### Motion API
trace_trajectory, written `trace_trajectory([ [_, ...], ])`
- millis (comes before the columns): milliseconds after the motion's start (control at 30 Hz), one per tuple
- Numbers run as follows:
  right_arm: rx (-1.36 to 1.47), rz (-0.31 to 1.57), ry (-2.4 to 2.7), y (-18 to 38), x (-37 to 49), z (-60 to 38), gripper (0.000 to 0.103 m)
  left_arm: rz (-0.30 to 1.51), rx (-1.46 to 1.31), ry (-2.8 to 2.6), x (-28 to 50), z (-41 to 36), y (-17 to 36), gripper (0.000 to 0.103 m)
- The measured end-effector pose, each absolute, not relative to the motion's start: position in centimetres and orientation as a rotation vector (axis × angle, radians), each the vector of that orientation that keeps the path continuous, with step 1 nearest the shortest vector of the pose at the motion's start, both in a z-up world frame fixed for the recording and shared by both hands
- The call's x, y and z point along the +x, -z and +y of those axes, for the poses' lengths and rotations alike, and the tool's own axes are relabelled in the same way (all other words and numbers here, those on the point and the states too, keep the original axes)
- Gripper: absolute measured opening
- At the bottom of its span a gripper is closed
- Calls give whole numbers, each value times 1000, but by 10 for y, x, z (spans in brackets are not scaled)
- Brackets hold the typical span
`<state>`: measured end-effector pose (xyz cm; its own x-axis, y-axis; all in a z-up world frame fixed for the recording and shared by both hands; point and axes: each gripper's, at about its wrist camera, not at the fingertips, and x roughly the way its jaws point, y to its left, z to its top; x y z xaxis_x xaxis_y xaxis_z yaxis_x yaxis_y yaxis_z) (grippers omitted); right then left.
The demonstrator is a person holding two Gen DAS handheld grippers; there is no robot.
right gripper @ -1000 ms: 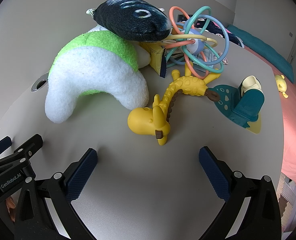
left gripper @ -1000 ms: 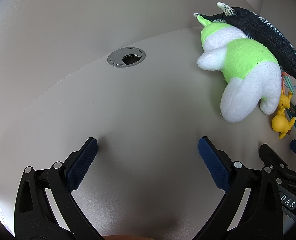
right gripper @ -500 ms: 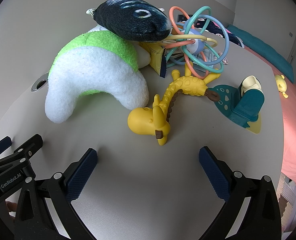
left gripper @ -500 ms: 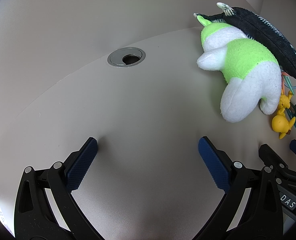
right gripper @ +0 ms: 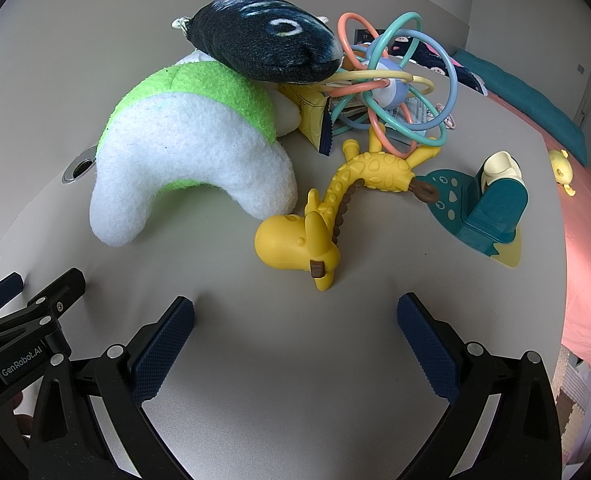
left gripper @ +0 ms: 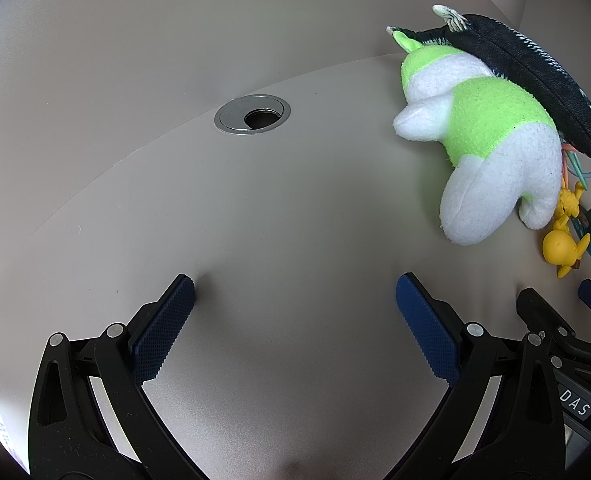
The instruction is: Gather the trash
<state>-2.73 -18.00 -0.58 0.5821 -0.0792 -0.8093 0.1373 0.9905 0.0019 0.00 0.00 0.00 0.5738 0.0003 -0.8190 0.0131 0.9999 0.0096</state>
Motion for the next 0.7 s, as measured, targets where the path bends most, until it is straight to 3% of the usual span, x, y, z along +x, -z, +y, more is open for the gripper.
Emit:
trace_trajectory([
  [700,94,913,-136,-13,-42,-192,101,934,-56,25,-9,6,-20,97],
])
